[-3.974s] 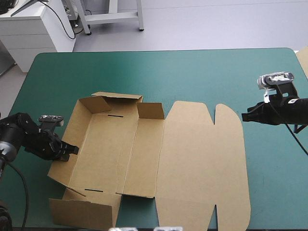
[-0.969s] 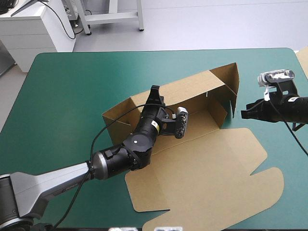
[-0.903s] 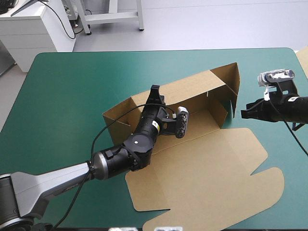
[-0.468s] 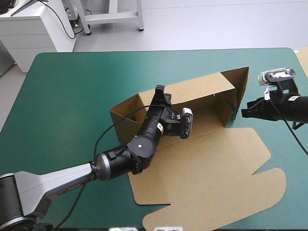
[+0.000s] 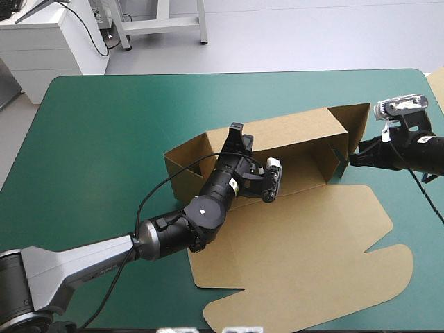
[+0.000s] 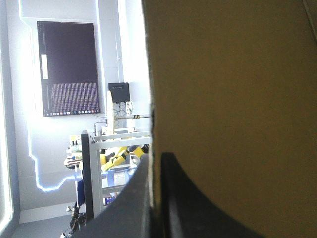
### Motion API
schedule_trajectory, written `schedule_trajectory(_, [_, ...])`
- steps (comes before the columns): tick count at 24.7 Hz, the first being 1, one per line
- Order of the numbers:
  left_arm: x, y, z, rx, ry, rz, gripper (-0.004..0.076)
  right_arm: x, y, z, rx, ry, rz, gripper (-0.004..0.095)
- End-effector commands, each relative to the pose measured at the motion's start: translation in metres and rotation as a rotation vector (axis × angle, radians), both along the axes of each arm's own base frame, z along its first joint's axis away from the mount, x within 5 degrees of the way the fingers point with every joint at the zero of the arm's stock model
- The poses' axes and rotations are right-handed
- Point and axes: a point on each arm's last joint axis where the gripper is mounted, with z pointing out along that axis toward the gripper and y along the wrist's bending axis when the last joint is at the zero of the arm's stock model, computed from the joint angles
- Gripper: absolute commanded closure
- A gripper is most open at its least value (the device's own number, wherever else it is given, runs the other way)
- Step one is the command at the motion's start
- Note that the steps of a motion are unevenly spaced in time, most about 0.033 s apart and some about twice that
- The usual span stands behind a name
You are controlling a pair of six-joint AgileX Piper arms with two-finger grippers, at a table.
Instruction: Fold the box
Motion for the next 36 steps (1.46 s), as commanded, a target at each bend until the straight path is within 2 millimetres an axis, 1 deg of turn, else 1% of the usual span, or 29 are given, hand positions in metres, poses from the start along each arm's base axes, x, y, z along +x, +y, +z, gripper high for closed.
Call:
schedule_trajectory(1, [-0.005,0.003,0.027,-0.036,-0.088,-0.018,0.0731,0.000,-0.003,0.020,0.010,-0.133,-0.050,0.0927])
schedule_trajectory(4, [-0.005,0.003,0.026,-0.043,-0.074,-0.013,0.0731,0.005,-0.006,0.022,0.012,-0.168,-0.088,0.0927])
schedule_trajectory(5, [-0.005,0.003,0.025,-0.044,-0.070,-0.011,0.0731,0.013,-0.009,0.021,0.011,-0.147,-0.104,0.0927])
schedule_trajectory(6, [-0.004,0.003,0.024,-0.042,-0.068,-0.011,0.0731,0.017,-0.010,0.022,0.011,-0.143,-0.103,0.0927])
schedule_trajectory(7, [-0.003,0.002,0.022,-0.035,-0.069,-0.006,0.0731,0.028,-0.011,0.024,0.013,-0.127,-0.090,0.0927])
schedule_trajectory(8, [-0.003,0.001,0.019,-0.029,-0.064,-0.004,0.0731,0.033,-0.012,0.026,0.015,-0.125,-0.085,0.0927])
schedule_trajectory(12, [0.001,-0.004,0.009,0.003,-0.060,0.006,0.0731,0.061,-0.019,0.054,-0.011,-0.200,-0.089,0.0927])
schedule_trajectory(15, [0.001,-0.004,0.009,0.005,-0.063,0.005,0.0731,0.078,-0.023,0.063,-0.012,-0.214,-0.096,0.0927])
schedule_trajectory(17, [0.002,-0.003,0.010,0.016,-0.086,0.005,0.0731,0.095,-0.027,0.066,-0.010,-0.217,-0.095,0.0927])
schedule_trajectory(19, [0.002,-0.004,0.011,0.015,-0.099,0.002,0.0731,0.113,-0.030,0.061,0.014,-0.188,-0.102,0.0927])
schedule_trajectory(21, [0.002,-0.004,0.011,0.006,-0.094,0.004,0.0731,0.134,-0.033,0.045,0.057,-0.147,-0.108,0.0927])
schedule_trajectory(23, [0.002,-0.004,0.011,-0.002,-0.091,0.006,0.0731,0.146,-0.034,0.034,0.086,-0.138,-0.113,0.0927])
schedule_trajectory(26, [0.002,-0.004,0.011,-0.002,-0.091,0.006,0.0731,0.159,-0.034,0.020,0.080,-0.124,-0.120,0.0926])
schedule_trajectory(30, [0.002,-0.003,0.011,-0.002,-0.092,0.011,0.0731,0.167,-0.032,0.005,0.036,-0.083,-0.106,0.0927])
schedule_trajectory(32, [0.002,-0.003,0.012,-0.002,-0.095,0.018,0.0731,0.167,-0.033,0.002,0.005,-0.066,-0.100,0.0927])
schedule_trajectory(36, [0.002,-0.003,0.012,-0.002,-0.096,0.019,0.0731,0.164,-0.031,-0.001,-0.005,-0.012,-0.074,0.0927])
